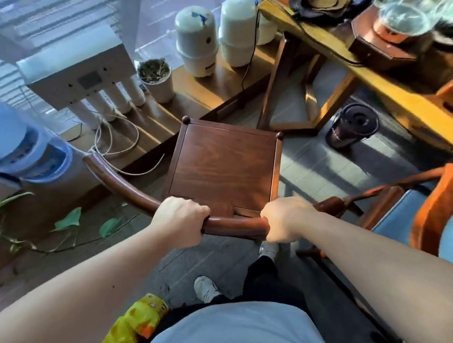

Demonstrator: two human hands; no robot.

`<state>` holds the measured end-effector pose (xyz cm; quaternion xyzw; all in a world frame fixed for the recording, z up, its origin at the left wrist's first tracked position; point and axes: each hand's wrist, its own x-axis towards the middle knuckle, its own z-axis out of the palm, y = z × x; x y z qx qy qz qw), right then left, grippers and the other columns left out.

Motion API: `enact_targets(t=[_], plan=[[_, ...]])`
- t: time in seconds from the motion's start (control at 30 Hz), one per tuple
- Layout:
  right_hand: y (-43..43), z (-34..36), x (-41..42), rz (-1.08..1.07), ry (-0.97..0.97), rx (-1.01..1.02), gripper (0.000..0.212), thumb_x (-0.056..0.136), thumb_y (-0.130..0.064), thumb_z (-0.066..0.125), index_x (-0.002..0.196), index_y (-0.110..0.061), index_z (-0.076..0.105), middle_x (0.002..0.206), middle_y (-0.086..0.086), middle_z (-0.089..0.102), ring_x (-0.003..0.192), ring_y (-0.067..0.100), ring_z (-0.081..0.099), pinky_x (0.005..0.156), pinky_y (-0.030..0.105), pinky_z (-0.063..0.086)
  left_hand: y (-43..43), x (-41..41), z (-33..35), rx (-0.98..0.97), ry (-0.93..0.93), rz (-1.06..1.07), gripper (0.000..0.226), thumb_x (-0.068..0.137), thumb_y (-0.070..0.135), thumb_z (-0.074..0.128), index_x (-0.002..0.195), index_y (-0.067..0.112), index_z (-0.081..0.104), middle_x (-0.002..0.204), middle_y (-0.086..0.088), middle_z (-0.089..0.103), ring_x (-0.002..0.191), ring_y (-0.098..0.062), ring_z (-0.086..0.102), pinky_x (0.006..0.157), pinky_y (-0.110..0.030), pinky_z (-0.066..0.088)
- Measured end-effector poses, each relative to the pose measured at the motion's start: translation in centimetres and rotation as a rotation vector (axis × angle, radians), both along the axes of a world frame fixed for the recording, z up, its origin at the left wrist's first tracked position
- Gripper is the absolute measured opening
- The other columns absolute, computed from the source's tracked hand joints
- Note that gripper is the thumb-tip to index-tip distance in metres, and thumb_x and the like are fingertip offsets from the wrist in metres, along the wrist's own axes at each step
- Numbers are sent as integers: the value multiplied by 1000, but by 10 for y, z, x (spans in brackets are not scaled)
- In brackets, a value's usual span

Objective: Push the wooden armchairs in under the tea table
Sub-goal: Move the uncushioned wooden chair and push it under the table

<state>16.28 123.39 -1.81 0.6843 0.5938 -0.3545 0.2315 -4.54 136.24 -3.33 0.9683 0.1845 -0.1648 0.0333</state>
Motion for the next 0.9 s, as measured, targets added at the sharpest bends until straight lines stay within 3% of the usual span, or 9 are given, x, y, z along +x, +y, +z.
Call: enact_targets(t=[0.33,0.47,0.6,0.7,0.77,0.9], plan=[[-15,4,3,-34,2,26,20,66,-42,63,79,-27,59,67,-6,61,60,11,58,56,28,50,-9,2,-1,-51,14,-68,21,67,35,53,75,28,36,74,5,62,67,-23,61,51,-31,32],[-18,4,11,-33,99,31,27,64,-47,66,82,-28,59,69,-6,61,63,11,58,52,27,45,-1,-5,3,-103,8,-150,33,68,43,56,96,28,44,91,8,63,85,-21,60,57,-34,47],[-10,1,14,-45,231,25,52,63,-50,68,110,-35,51,87,-7,62,74,13,58,60,31,48,33,-25,12,-76,81,-119,52,67,46,58,115,31,46,105,11,63,97,-19,60,73,-37,53],[3,0,1,14,252,-50,42,61,-46,67,97,-27,58,76,-9,57,63,10,54,49,28,41,51,-33,13,-54,191,-95,36,68,43,51,103,33,51,86,10,65,82,-18,63,71,-35,52],[13,2,-2,-16,253,-169,32,62,-40,67,86,-18,66,69,-2,64,60,15,61,43,30,47,57,-31,11,-49,239,-127,25,69,41,48,92,32,53,75,9,63,70,-18,63,65,-33,53],[13,3,-6,-22,177,-207,30,66,-41,66,81,-15,69,72,2,66,62,20,62,46,28,45,59,-31,8,-65,240,-168,16,69,40,48,82,31,50,68,10,58,62,-17,60,59,-31,52]])
